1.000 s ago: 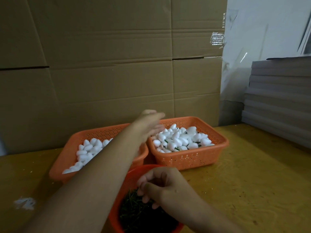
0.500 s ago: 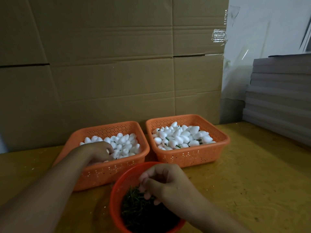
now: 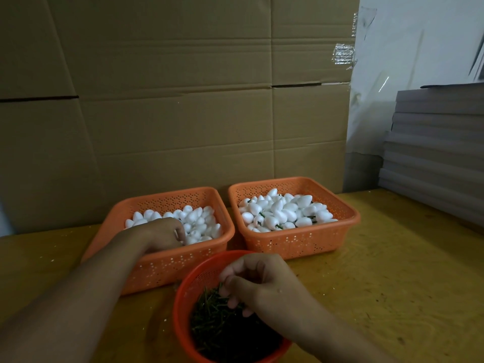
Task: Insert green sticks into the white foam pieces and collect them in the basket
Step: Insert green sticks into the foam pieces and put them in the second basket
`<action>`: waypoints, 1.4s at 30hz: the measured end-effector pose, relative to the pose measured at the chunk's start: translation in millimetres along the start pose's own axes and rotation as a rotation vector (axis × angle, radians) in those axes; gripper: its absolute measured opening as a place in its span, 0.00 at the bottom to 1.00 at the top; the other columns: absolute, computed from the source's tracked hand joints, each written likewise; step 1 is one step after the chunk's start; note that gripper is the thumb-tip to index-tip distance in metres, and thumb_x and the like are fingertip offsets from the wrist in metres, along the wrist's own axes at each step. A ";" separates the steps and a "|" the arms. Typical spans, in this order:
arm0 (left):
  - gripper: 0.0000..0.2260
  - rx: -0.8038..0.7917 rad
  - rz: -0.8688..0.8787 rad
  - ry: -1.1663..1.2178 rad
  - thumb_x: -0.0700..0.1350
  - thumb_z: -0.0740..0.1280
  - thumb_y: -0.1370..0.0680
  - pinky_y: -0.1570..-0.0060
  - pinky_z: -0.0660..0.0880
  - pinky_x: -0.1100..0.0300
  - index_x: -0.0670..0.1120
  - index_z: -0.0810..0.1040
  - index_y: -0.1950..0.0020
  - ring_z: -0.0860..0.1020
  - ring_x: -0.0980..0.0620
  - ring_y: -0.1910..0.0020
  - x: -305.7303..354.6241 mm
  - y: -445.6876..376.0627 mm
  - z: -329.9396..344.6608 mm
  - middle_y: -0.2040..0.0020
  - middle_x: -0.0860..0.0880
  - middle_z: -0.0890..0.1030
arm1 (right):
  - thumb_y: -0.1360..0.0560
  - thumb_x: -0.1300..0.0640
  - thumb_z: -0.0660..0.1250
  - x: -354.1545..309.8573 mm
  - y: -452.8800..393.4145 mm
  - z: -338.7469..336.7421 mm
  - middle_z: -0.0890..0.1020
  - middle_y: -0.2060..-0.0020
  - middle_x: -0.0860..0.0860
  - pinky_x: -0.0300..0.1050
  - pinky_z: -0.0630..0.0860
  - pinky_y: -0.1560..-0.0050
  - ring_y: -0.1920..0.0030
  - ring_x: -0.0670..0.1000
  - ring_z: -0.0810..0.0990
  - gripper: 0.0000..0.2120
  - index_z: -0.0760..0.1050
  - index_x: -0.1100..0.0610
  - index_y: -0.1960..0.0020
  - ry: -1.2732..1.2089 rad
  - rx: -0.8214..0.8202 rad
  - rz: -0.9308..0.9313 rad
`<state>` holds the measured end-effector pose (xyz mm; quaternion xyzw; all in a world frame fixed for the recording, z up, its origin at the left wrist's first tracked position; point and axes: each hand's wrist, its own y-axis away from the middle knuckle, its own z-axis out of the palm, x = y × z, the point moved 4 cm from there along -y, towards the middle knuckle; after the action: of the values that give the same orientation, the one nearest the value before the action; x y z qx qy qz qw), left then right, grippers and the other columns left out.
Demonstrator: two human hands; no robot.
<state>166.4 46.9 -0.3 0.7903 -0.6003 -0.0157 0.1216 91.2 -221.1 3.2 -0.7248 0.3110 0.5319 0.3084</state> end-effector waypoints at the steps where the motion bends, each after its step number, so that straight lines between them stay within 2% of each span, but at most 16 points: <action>1: 0.12 0.030 0.014 0.052 0.66 0.64 0.34 0.33 0.67 0.44 0.64 0.79 0.55 0.72 0.49 0.37 1.3 0.9 -1.7 0.38 0.55 0.74 | 0.22 0.61 0.65 0.3 -0.2 0.0 0.85 0.63 0.46 0.36 0.76 0.67 0.65 0.42 0.82 0.08 0.81 0.54 0.56 -0.002 0.002 0.006; 3: 0.04 0.166 0.020 0.165 0.58 0.66 0.29 0.34 0.70 0.44 0.62 0.77 0.56 0.75 0.49 0.38 1.3 0.6 -9.2 0.42 0.55 0.77 | 0.22 0.62 0.65 0.5 -0.2 -0.2 0.85 0.64 0.46 0.36 0.76 0.67 0.65 0.42 0.82 0.08 0.81 0.55 0.56 -0.006 0.003 0.019; 4: 0.04 0.229 0.051 0.264 0.52 0.69 0.26 0.36 0.72 0.46 0.61 0.77 0.54 0.77 0.50 0.40 1.7 0.4 -14.0 0.42 0.55 0.78 | 0.22 0.62 0.65 0.3 -0.1 -0.3 0.85 0.64 0.46 0.36 0.76 0.67 0.65 0.42 0.82 0.08 0.81 0.54 0.56 -0.005 0.001 0.023; 7: 0.11 0.359 0.174 0.608 0.41 0.72 0.24 0.47 0.76 0.60 0.55 0.80 0.46 0.79 0.55 0.43 13.0 13.4 -29.8 0.44 0.54 0.82 | 0.22 0.62 0.65 0.1 -0.9 -1.4 0.85 0.64 0.45 0.36 0.76 0.67 0.65 0.42 0.82 0.08 0.81 0.53 0.56 -0.001 0.003 0.024; 11: 0.13 0.440 0.361 0.957 0.37 0.77 0.28 0.58 0.78 0.69 0.51 0.83 0.47 0.83 0.59 0.49 42.7 61.1 -42.7 0.50 0.55 0.85 | 0.22 0.62 0.66 0.0 -0.6 -1.5 0.85 0.64 0.47 0.37 0.75 0.67 0.65 0.44 0.81 0.07 0.80 0.54 0.56 -0.017 0.020 0.019; 14: 0.13 0.472 0.486 0.998 0.38 0.78 0.29 0.57 0.77 0.71 0.50 0.83 0.48 0.84 0.60 0.50 63.3 101.5 -39.1 0.49 0.55 0.86 | 0.22 0.62 0.66 0.5 -0.5 -1.5 0.85 0.64 0.49 0.38 0.76 0.67 0.65 0.44 0.81 0.07 0.81 0.55 0.55 -0.013 0.031 0.017; 17: 0.13 0.442 0.593 1.057 0.40 0.79 0.32 0.56 0.80 0.65 0.52 0.84 0.50 0.84 0.56 0.51 76.5 130.3 -28.9 0.51 0.51 0.86 | 0.22 0.62 0.66 1.4 0.1 -1.1 0.86 0.61 0.51 0.38 0.76 0.66 0.64 0.45 0.82 0.06 0.81 0.56 0.54 0.015 0.032 0.010; 19: 0.14 0.448 0.630 1.031 0.43 0.79 0.33 0.53 0.81 0.61 0.54 0.84 0.51 0.84 0.53 0.48 81.6 140.1 -25.1 0.49 0.49 0.85 | 0.22 0.62 0.66 1.0 0.3 -1.2 0.86 0.60 0.52 0.38 0.77 0.65 0.64 0.45 0.82 0.06 0.81 0.56 0.54 0.024 0.035 0.002; 23: 0.16 0.478 0.676 0.974 0.34 0.78 0.31 0.48 0.81 0.58 0.52 0.85 0.50 0.82 0.51 0.42 85.7 145.8 -23.2 0.45 0.47 0.83 | 0.22 0.63 0.66 0.6 0.2 -1.6 0.86 0.61 0.52 0.40 0.77 0.66 0.65 0.46 0.82 0.06 0.81 0.57 0.53 0.037 0.047 -0.006; 26: 0.11 0.416 0.657 1.025 0.41 0.77 0.29 0.48 0.82 0.59 0.53 0.85 0.49 0.83 0.53 0.44 84.7 145.2 -19.3 0.44 0.47 0.84 | 0.22 0.63 0.66 0.8 0.7 -0.6 0.86 0.61 0.52 0.40 0.77 0.66 0.65 0.46 0.81 0.06 0.81 0.58 0.54 0.038 0.048 -0.012; 28: 0.06 0.301 0.599 1.202 0.48 0.72 0.26 0.54 0.82 0.58 0.52 0.85 0.50 0.84 0.52 0.51 85.8 144.1 -16.7 0.48 0.45 0.85 | 0.22 0.63 0.66 1.3 0.8 -1.1 0.86 0.61 0.53 0.39 0.77 0.66 0.65 0.46 0.82 0.06 0.81 0.57 0.54 0.043 0.048 -0.016; 30: 0.11 0.157 0.537 1.409 0.52 0.68 0.23 0.59 0.81 0.58 0.46 0.85 0.53 0.83 0.50 0.57 87.7 141.8 -13.6 0.53 0.42 0.84 | 0.22 0.63 0.66 1.6 0.5 -1.6 0.86 0.60 0.52 0.39 0.76 0.66 0.64 0.45 0.82 0.06 0.81 0.57 0.54 0.046 0.040 -0.020; 33: 0.14 0.010 0.442 1.585 0.54 0.67 0.23 0.63 0.80 0.59 0.44 0.83 0.54 0.81 0.52 0.63 89.9 140.3 -10.6 0.59 0.43 0.82 | 0.23 0.61 0.66 2.3 -0.1 -3.3 0.86 0.61 0.52 0.39 0.76 0.67 0.65 0.45 0.82 0.06 0.81 0.55 0.54 0.059 0.038 -0.020; 37: 0.16 -0.069 0.355 1.653 0.55 0.68 0.25 0.67 0.80 0.59 0.43 0.83 0.51 0.80 0.53 0.66 90.3 136.6 -6.0 0.62 0.44 0.81 | 0.24 0.57 0.68 3.8 -0.3 -9.3 0.85 0.62 0.48 0.37 0.75 0.66 0.68 0.43 0.80 0.05 0.82 0.50 0.51 0.399 0.090 -0.107; 40: 0.15 -0.055 0.332 1.661 0.54 0.68 0.26 0.68 0.79 0.60 0.43 0.84 0.53 0.79 0.53 0.68 91.1 134.5 -4.5 0.63 0.45 0.81 | 0.26 0.56 0.67 2.7 -1.0 -6.2 0.84 0.56 0.42 0.31 0.73 0.57 0.55 0.41 0.80 0.09 0.81 0.47 0.47 0.667 0.056 -0.197; 42: 0.14 -0.055 0.320 1.667 0.54 0.67 0.25 0.69 0.79 0.60 0.45 0.86 0.56 0.79 0.53 0.68 92.2 134.4 -3.4 0.64 0.45 0.81 | 0.26 0.55 0.68 2.3 -2.5 -0.6 0.82 0.53 0.39 0.32 0.70 0.55 0.53 0.39 0.77 0.11 0.79 0.46 0.45 0.731 -0.004 -0.249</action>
<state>65.7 -73.9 42.4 0.4456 -0.4183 0.5747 0.5442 94.0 -220.3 1.4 -0.8994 0.3092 0.1974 0.2377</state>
